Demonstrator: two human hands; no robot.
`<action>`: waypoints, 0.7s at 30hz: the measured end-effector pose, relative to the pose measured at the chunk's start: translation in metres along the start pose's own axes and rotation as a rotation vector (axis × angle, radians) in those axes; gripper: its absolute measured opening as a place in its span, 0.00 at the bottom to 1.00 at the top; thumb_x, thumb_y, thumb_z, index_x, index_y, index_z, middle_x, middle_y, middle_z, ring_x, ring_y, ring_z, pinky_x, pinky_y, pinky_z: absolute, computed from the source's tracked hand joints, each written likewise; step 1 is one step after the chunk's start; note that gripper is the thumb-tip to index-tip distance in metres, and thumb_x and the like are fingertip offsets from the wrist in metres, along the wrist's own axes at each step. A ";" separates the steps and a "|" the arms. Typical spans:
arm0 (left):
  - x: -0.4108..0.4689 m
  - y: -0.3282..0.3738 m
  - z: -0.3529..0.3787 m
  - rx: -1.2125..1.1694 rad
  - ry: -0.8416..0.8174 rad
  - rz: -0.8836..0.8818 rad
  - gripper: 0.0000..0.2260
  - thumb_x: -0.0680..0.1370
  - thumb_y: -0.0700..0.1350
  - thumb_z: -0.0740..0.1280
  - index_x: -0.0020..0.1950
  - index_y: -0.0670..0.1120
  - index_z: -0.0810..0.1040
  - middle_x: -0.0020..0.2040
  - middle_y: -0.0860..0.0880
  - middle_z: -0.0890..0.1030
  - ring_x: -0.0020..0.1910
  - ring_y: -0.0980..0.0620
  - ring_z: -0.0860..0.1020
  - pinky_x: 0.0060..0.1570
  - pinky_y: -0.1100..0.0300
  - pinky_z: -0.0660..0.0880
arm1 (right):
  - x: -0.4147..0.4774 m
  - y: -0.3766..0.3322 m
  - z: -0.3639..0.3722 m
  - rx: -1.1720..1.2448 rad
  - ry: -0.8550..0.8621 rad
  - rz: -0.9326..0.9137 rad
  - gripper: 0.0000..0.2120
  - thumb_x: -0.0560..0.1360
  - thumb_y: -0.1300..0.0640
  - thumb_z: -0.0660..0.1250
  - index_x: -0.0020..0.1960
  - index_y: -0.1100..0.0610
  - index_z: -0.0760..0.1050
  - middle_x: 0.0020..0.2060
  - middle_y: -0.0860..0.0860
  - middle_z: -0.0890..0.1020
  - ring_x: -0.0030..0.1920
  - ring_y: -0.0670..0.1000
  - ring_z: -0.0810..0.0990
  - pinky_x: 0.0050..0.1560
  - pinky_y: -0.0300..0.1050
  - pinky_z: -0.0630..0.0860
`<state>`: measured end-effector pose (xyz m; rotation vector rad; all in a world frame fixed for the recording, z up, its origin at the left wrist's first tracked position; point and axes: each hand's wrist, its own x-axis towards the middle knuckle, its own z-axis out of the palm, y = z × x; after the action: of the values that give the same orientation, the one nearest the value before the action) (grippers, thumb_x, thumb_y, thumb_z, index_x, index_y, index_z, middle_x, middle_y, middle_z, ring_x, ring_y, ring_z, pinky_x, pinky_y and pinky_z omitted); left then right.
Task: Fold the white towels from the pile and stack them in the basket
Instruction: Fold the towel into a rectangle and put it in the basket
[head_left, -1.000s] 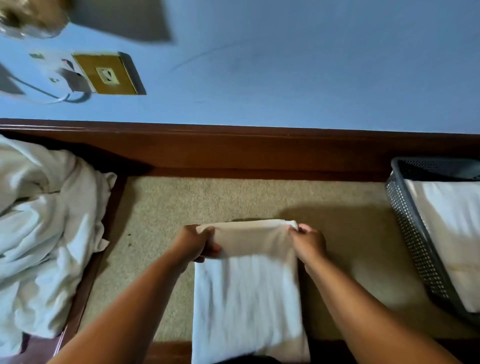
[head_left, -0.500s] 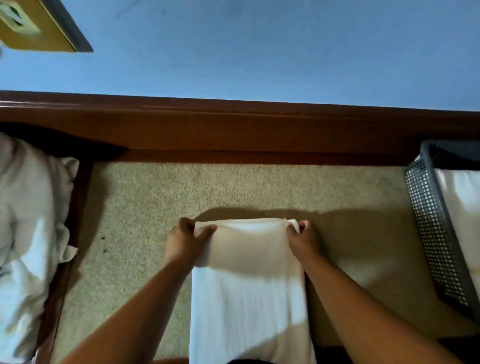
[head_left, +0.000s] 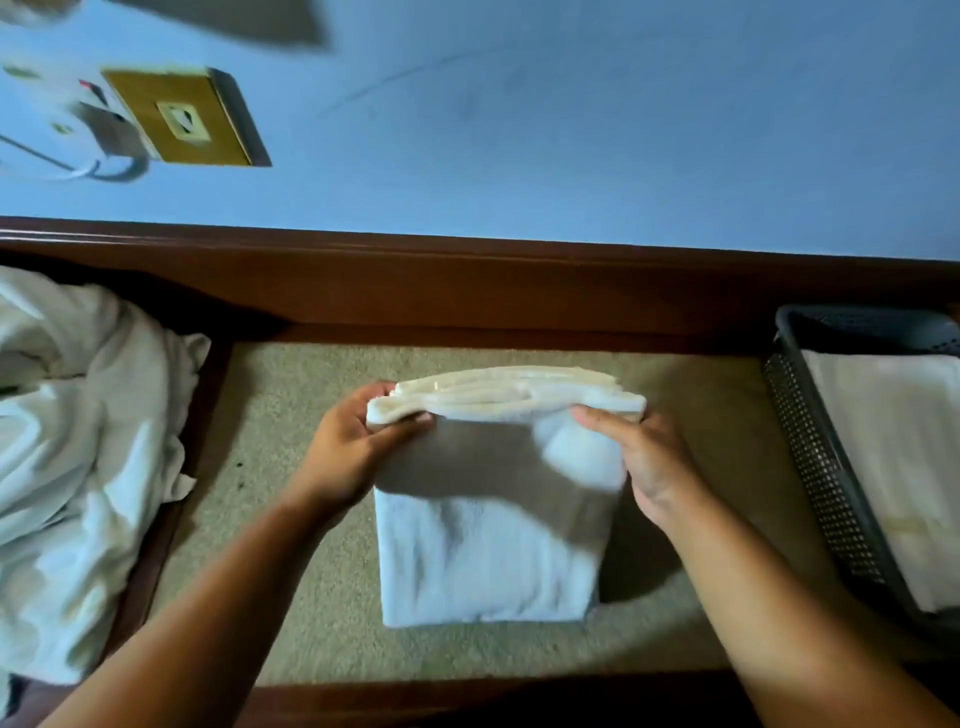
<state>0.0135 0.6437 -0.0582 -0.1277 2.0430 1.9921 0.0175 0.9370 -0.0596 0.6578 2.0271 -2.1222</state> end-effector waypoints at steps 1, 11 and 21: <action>-0.014 0.019 -0.001 0.056 0.004 0.113 0.12 0.72 0.46 0.75 0.53 0.44 0.81 0.47 0.46 0.85 0.45 0.51 0.83 0.44 0.60 0.78 | -0.012 -0.019 -0.006 -0.039 -0.027 -0.130 0.16 0.67 0.66 0.77 0.54 0.61 0.82 0.49 0.57 0.87 0.50 0.54 0.85 0.51 0.45 0.80; -0.094 -0.022 0.006 0.871 0.127 0.604 0.15 0.71 0.40 0.71 0.55 0.51 0.76 0.57 0.53 0.73 0.53 0.50 0.75 0.48 0.53 0.69 | -0.096 0.033 -0.050 -0.733 0.029 -0.796 0.18 0.63 0.62 0.77 0.51 0.56 0.77 0.47 0.48 0.74 0.47 0.45 0.76 0.46 0.34 0.73; -0.119 -0.160 0.030 0.548 0.075 -0.425 0.23 0.78 0.51 0.71 0.70 0.47 0.69 0.61 0.49 0.77 0.52 0.52 0.80 0.50 0.54 0.76 | -0.093 0.178 -0.036 -0.565 0.051 0.281 0.16 0.77 0.65 0.67 0.63 0.60 0.72 0.52 0.54 0.79 0.48 0.49 0.79 0.40 0.28 0.71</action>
<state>0.1729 0.6503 -0.1819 -0.4766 2.2900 1.1557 0.1774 0.9387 -0.1859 0.8346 2.2486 -1.3032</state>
